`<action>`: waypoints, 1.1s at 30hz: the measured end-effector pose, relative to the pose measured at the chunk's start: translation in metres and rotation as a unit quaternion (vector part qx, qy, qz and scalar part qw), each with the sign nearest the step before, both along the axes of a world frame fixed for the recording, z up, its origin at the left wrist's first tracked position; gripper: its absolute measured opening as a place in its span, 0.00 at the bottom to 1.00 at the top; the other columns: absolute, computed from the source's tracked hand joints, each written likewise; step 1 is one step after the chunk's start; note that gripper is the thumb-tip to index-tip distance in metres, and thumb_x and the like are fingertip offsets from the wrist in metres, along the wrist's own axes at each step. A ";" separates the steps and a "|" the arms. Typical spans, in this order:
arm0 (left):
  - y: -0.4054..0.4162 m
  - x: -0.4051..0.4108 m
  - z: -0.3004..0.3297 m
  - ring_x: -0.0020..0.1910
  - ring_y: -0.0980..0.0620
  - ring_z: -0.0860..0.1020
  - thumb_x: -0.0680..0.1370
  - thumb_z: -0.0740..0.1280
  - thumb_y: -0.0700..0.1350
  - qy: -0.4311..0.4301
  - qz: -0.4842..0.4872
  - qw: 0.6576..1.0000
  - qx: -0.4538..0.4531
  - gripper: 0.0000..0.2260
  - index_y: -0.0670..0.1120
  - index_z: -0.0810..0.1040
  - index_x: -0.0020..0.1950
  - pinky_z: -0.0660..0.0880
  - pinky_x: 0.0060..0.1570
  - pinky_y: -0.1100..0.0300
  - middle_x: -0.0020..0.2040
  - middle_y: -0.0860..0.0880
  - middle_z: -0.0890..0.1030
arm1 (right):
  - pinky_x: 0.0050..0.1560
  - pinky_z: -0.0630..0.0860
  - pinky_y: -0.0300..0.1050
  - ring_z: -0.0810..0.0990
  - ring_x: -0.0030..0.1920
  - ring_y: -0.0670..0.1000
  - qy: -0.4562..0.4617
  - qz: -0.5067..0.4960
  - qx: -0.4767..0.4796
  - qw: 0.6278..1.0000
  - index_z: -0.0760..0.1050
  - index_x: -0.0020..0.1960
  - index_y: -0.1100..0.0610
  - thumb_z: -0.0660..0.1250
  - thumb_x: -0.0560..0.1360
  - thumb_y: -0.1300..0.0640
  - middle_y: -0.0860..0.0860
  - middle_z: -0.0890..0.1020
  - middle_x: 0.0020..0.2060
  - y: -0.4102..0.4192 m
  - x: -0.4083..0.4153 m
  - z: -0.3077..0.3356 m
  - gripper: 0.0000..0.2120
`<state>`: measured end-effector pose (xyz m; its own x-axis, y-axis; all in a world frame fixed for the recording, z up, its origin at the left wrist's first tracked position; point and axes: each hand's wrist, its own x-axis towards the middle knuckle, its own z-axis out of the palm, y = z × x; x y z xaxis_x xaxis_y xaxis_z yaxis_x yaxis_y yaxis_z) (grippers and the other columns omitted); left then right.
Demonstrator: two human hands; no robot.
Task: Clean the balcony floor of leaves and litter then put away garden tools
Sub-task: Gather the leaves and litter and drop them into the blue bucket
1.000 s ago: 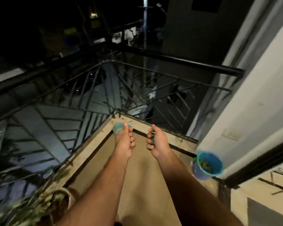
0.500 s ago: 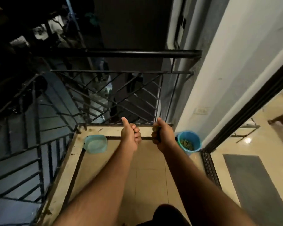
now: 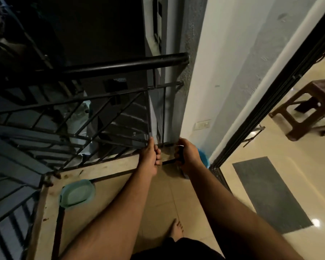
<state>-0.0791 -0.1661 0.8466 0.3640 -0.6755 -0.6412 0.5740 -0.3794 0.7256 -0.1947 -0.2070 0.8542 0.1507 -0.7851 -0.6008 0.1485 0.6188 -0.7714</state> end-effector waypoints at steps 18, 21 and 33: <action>-0.230 -0.061 -0.057 0.21 0.57 0.60 0.84 0.57 0.56 -0.005 -0.285 0.956 0.072 0.19 0.49 0.65 0.36 0.54 0.18 0.66 0.25 0.52 0.66 | 0.19 0.57 0.36 0.64 0.22 0.47 -0.028 -0.254 0.069 0.964 0.69 0.37 0.55 0.59 0.81 0.53 0.50 0.68 0.27 -0.174 -0.075 -0.053 0.15; -0.263 -0.058 -0.070 0.21 0.56 0.63 0.84 0.58 0.54 -0.038 -0.347 0.933 0.093 0.17 0.49 0.66 0.37 0.56 0.20 0.66 0.27 0.51 0.68 | 0.18 0.61 0.37 0.65 0.24 0.47 -0.002 -0.310 0.081 0.947 0.70 0.36 0.54 0.61 0.81 0.52 0.50 0.69 0.27 -0.194 -0.072 -0.067 0.15; -0.304 -0.060 -0.163 0.24 0.54 0.67 0.85 0.56 0.52 -0.132 -0.493 0.838 0.195 0.17 0.47 0.69 0.38 0.61 0.24 0.63 0.29 0.49 0.70 | 0.22 0.55 0.37 0.64 0.24 0.46 -0.053 -0.429 0.199 0.880 0.70 0.39 0.54 0.59 0.81 0.52 0.49 0.68 0.28 -0.194 -0.062 -0.160 0.13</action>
<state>-0.1394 -0.4699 0.6835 -0.0831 -0.4897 -0.8679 -0.3180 -0.8124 0.4888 -0.2564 -0.4013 0.6946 -0.3235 -0.3682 -0.8717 0.7501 0.4617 -0.4735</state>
